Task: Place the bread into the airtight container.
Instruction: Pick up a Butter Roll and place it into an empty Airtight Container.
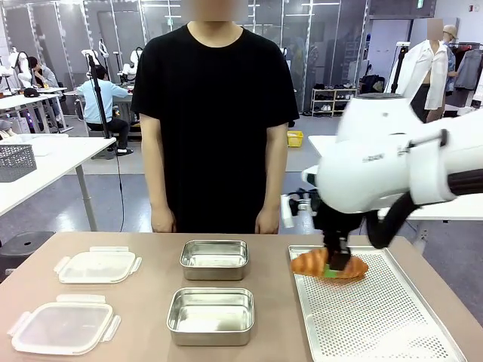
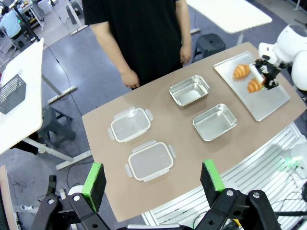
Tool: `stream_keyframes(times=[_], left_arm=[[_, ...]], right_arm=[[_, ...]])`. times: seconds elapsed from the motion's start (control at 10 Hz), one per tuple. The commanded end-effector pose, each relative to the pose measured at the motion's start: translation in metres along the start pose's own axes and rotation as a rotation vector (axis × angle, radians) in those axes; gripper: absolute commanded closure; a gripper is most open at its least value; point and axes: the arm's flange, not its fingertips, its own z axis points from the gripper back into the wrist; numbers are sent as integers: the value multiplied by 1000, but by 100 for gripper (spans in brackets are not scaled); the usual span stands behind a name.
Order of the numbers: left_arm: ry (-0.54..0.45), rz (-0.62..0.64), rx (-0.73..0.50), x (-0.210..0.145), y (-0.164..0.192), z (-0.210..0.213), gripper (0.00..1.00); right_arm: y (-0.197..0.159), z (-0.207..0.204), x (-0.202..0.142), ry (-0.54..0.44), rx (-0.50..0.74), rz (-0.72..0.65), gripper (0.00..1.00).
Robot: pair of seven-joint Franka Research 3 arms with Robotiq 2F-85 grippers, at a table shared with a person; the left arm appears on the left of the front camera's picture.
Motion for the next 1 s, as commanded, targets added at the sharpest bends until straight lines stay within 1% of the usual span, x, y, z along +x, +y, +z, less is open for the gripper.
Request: stream_keyframes(times=[0.0, 0.2, 0.4, 0.6, 0.8, 0.9], left_arm=[[-10, -4, 2, -1, -3, 6, 0], [-10, -4, 2, -1, -3, 6, 0], [-10, -4, 2, -1, -3, 6, 0], [-10, -4, 2, -1, -3, 6, 0], [-10, -4, 2, -1, -3, 6, 0], [-10, -4, 2, -1, -3, 6, 0]], right_arm=[[-10, -11, 46, 23, -6, 12, 46], [-1, -18, 92, 34, 4, 73, 46], [10, -24, 131, 20, 3, 95, 46], [23, -38, 162, 24, 8, 99, 46], [32, -53, 190, 5, 6, 76, 46], [37, -60, 199, 0, 13, 68, 46]])
